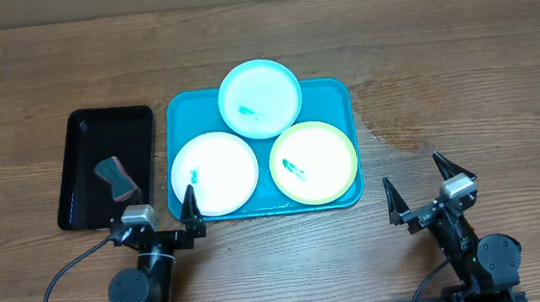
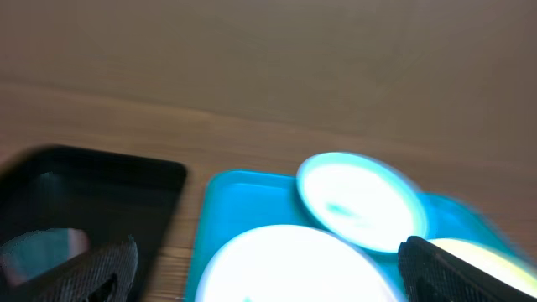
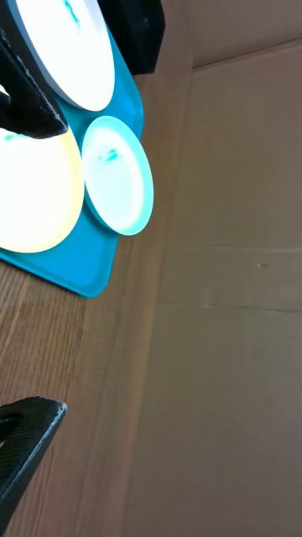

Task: Clean dirty plates on tray and stack at the side
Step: 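Reach the left gripper into the black tray and grasp the sponge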

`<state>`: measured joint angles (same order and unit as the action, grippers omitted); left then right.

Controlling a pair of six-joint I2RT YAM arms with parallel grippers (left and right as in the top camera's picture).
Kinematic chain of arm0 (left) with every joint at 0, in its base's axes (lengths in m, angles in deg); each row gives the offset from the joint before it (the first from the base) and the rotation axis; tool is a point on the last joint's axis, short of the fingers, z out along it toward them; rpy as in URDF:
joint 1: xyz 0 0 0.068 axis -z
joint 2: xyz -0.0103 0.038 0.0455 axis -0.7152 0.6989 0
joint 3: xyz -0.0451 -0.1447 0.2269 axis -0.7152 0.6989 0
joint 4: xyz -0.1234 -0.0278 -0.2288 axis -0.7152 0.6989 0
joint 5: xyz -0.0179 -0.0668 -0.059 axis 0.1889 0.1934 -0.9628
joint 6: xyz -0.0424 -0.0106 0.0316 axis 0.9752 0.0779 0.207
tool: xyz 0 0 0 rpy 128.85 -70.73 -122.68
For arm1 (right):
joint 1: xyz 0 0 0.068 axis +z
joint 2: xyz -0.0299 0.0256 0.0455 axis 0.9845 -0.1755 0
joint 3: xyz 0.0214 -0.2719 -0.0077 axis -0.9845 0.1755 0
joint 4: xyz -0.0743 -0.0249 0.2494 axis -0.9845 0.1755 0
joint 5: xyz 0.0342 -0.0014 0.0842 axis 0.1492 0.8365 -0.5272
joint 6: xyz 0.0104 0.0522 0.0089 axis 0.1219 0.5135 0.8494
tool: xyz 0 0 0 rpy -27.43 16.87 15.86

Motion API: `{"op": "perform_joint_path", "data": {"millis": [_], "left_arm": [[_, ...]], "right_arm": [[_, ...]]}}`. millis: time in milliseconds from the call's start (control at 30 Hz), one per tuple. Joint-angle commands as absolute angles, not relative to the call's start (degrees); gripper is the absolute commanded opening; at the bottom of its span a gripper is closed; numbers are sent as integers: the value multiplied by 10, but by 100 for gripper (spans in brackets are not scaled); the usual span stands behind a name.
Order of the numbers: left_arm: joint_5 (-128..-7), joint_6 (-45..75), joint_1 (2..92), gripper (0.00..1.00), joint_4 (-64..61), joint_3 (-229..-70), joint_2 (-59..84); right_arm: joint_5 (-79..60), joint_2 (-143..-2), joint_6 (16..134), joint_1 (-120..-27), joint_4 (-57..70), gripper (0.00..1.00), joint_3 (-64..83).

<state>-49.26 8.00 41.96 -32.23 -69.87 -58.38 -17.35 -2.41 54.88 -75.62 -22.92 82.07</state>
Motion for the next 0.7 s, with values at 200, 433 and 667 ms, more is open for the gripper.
{"op": "perform_joint_path", "data": {"millis": [200, 433, 667], "left_arm": [[-691, 529, 430, 100, -441, -698, -586], [-681, 364, 430, 100, -633, -756, -585], [-461, 186, 430, 100, -243, -1024, -494]], "right_arm": [[-169, -19, 551, -754, -232, 100, 827], [-169, -19, 551, -754, -232, 100, 827], [-169, -19, 551, -754, -232, 100, 827]]}}
